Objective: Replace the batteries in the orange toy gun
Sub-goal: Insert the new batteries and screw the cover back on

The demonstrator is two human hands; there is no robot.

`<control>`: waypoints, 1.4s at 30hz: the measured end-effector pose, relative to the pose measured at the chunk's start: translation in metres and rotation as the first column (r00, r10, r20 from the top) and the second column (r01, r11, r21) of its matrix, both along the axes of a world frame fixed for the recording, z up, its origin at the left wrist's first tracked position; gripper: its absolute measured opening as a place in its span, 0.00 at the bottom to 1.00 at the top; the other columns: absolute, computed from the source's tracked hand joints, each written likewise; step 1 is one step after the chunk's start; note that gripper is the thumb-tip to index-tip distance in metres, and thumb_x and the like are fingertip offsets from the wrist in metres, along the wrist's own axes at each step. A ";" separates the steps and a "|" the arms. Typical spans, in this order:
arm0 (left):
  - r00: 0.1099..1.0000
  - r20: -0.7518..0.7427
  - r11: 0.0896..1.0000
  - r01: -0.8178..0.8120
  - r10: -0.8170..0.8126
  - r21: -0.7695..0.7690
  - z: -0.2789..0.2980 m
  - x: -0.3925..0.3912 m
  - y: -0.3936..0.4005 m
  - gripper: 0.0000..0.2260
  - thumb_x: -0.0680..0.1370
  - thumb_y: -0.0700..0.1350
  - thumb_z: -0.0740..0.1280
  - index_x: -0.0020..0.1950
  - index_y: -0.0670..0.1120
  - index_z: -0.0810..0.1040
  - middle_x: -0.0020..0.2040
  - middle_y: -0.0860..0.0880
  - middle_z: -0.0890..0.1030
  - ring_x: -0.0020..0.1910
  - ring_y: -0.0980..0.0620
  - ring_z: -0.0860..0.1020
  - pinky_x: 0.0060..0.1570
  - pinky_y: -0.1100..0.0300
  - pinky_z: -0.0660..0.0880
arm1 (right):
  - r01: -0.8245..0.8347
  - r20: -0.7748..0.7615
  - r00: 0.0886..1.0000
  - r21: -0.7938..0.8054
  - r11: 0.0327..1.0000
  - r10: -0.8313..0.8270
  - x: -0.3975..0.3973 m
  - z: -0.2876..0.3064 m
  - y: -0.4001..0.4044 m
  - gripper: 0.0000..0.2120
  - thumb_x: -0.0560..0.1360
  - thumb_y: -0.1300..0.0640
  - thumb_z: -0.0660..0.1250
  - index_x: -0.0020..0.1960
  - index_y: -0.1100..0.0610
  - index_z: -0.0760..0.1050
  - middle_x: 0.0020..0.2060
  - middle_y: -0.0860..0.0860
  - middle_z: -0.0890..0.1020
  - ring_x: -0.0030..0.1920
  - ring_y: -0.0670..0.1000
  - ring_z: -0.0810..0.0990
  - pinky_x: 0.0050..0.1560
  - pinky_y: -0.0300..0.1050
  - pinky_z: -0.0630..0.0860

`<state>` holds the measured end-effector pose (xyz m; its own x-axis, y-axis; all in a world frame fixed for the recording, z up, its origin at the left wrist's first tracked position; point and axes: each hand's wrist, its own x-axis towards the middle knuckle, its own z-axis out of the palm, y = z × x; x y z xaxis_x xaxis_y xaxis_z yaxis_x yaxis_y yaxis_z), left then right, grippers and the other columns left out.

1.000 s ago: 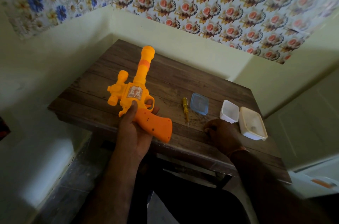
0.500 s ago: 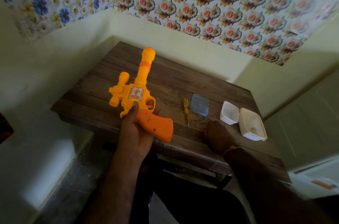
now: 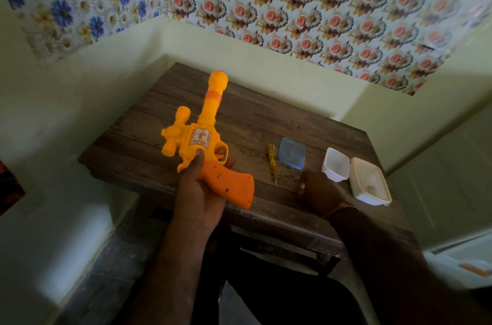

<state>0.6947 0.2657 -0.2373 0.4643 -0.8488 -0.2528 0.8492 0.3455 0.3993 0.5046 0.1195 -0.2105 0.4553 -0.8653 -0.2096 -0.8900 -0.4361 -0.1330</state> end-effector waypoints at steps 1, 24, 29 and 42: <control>1.000 -0.002 1.000 0.000 0.000 -0.003 0.000 0.000 0.000 0.27 0.74 0.53 0.65 0.73 0.50 0.69 0.59 0.44 0.81 0.55 0.42 0.82 0.49 0.45 0.75 | -0.011 0.011 1.000 0.000 1.000 0.011 0.000 0.000 0.001 0.11 0.77 0.59 0.65 0.57 0.61 0.74 0.54 0.55 0.79 0.48 0.50 0.75 0.48 0.39 0.69; 1.000 0.004 1.000 0.017 -0.017 0.017 -0.004 0.001 -0.004 0.27 0.75 0.53 0.65 0.74 0.50 0.68 0.61 0.43 0.80 0.53 0.43 0.82 0.47 0.46 0.76 | -0.044 0.476 0.877 -0.058 0.997 0.066 0.023 0.023 0.061 0.10 0.73 0.61 0.68 0.45 0.49 0.68 0.37 0.48 0.75 0.37 0.47 0.75 0.37 0.40 0.74; 0.999 0.025 0.999 0.032 -0.032 0.009 -0.010 0.001 -0.007 0.29 0.76 0.54 0.68 0.75 0.45 0.68 0.59 0.42 0.80 0.53 0.43 0.80 0.47 0.45 0.78 | -0.320 0.446 0.821 -0.156 0.934 0.356 0.066 0.053 0.112 0.09 0.71 0.59 0.66 0.45 0.51 0.67 0.35 0.44 0.73 0.35 0.44 0.72 0.36 0.44 0.71; 0.997 0.054 0.998 0.059 -0.058 -0.002 -0.012 0.000 -0.008 0.44 0.64 0.57 0.78 0.75 0.44 0.68 0.63 0.39 0.76 0.55 0.41 0.79 0.48 0.47 0.79 | -0.441 0.320 0.833 -0.105 0.891 0.450 0.088 0.054 0.122 0.15 0.73 0.58 0.65 0.54 0.53 0.63 0.40 0.49 0.73 0.39 0.49 0.72 0.33 0.38 0.62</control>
